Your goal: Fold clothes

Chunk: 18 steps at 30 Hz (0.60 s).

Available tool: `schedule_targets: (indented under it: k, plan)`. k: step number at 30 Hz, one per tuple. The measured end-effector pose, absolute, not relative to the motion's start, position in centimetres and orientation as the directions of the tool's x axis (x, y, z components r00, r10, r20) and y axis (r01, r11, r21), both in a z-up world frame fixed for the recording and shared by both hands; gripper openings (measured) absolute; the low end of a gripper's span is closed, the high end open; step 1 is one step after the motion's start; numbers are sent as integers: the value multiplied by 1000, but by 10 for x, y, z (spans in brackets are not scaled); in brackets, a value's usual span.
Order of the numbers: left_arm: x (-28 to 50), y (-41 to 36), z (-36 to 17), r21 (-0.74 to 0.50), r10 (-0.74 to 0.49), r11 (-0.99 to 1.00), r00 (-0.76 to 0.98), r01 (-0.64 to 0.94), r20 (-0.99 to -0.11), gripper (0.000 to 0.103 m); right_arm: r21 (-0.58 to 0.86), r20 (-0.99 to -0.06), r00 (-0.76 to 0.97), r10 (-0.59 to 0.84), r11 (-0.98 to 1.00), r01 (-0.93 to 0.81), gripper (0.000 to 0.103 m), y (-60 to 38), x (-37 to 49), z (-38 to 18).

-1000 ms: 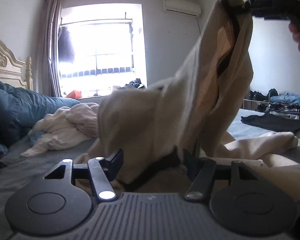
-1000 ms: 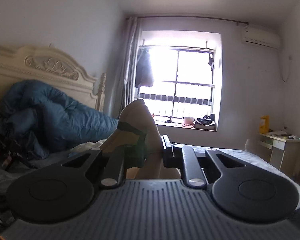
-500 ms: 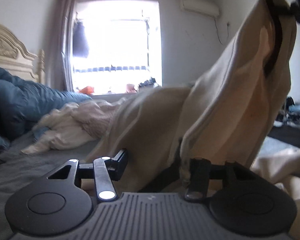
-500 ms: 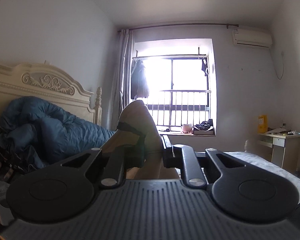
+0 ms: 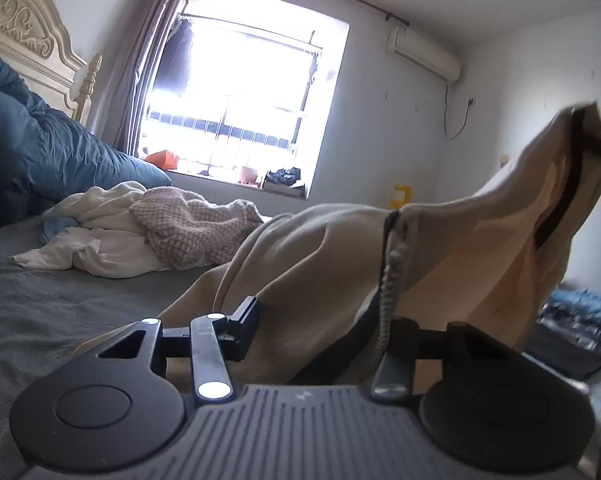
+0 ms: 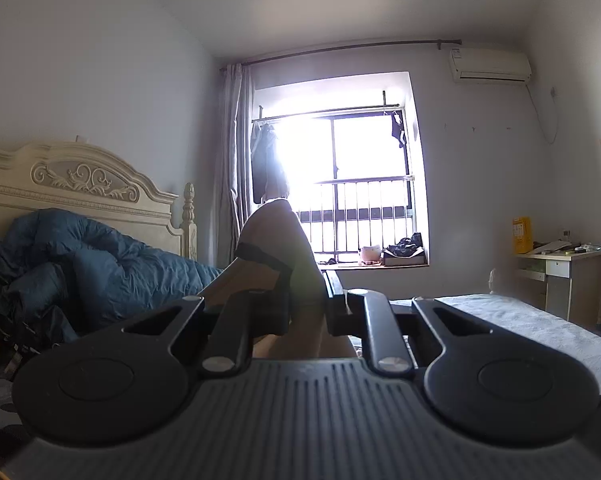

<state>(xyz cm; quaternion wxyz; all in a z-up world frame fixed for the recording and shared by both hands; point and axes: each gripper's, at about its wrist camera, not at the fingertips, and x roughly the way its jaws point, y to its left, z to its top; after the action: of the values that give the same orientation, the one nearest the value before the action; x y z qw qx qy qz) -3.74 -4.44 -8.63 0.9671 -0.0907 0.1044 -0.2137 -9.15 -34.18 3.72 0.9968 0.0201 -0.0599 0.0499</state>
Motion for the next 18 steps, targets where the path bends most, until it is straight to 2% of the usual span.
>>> schedule_targets:
  k: [2, 9, 12, 14, 18]
  plan:
    - [-38, -42, -88, -229, -436, 888, 888, 399, -147, 57, 30, 123, 987, 101, 994, -105, 15, -341, -90, 37]
    - [-26, -33, -94, -303, -459, 862, 880, 406, -126, 59, 17, 128, 986, 108, 994, -111, 15, -337, -88, 38]
    - [-22, -29, -93, -358, -476, 837, 873, 413, -104, 48, 12, 129, 986, 108, 994, -111, 15, -335, -88, 40]
    - [-22, -28, -88, -381, -483, 822, 872, 422, -77, 37, 11, 131, 985, 108, 994, -110, 15, -332, -89, 42]
    - [-29, -20, -69, -406, -465, 807, 885, 429, 10, 29, 3, 152, 982, 111, 994, -113, 15, -330, -99, 51]
